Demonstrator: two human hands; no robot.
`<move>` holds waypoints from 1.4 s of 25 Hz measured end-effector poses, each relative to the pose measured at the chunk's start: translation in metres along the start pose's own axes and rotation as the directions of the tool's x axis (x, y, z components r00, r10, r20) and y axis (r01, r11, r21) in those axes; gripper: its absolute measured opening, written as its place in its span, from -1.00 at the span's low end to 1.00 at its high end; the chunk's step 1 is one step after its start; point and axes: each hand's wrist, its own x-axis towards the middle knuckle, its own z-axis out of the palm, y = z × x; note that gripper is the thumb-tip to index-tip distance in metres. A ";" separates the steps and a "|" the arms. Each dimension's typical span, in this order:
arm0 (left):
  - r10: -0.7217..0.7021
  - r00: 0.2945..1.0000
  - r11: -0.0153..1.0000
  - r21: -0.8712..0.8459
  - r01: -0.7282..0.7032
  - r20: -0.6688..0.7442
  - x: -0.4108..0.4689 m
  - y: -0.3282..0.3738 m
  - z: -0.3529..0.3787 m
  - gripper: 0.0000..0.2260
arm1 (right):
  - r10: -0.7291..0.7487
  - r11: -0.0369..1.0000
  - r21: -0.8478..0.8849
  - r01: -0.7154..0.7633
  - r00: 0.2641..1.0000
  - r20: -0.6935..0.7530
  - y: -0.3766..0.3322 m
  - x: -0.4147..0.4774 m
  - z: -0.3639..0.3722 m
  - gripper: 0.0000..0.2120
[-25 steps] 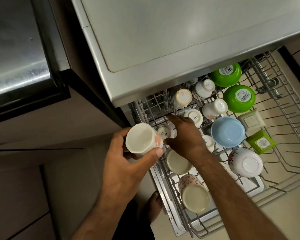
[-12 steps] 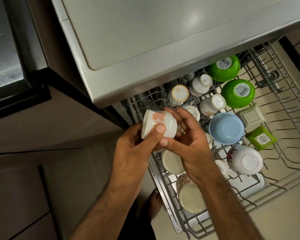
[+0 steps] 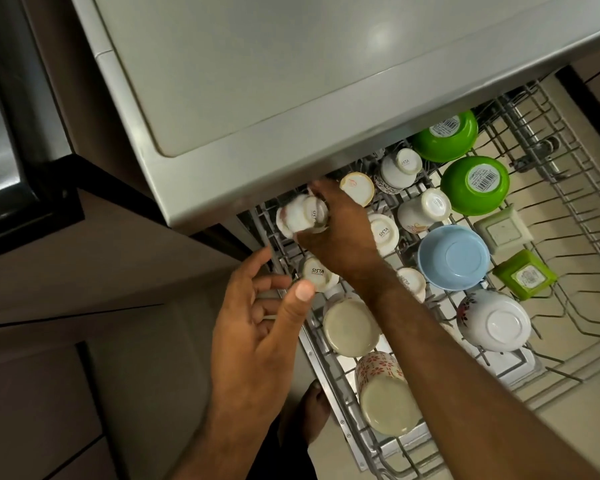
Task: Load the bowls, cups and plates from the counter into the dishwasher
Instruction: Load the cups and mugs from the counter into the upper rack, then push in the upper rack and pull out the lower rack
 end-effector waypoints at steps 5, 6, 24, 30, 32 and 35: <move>0.036 0.999 0.997 0.062 -0.036 -0.001 0.001 -0.005 -0.004 -0.43 | -0.179 0.897 -0.386 0.215 0.976 0.127 0.002 0.011 0.019 -0.37; 0.048 0.999 0.996 0.079 -0.048 -0.001 0.003 -0.006 -0.004 -0.44 | -0.196 0.879 -0.412 0.241 0.969 0.150 0.003 0.012 0.021 -0.40; 0.145 0.989 0.986 0.073 -0.147 0.030 -0.101 -0.005 0.121 -0.69 | -0.163 0.863 -0.422 0.277 0.944 0.288 0.079 -0.147 -0.215 -0.57; 0.016 0.975 0.776 0.612 -0.151 0.221 -0.169 -0.068 0.228 -0.56 | -0.056 0.844 -0.446 0.297 0.877 0.477 0.156 -0.197 -0.276 -0.49; -0.020 0.961 0.624 0.755 -0.204 0.276 -0.185 -0.092 0.242 -0.55 | -0.034 0.818 -0.451 0.356 0.813 0.581 0.176 -0.210 -0.283 -0.45; 0.121 0.962 0.431 0.859 -0.274 0.246 -0.190 -0.127 0.250 -0.60 | -0.068 0.686 -0.514 0.515 0.748 0.660 0.208 -0.221 -0.279 -0.54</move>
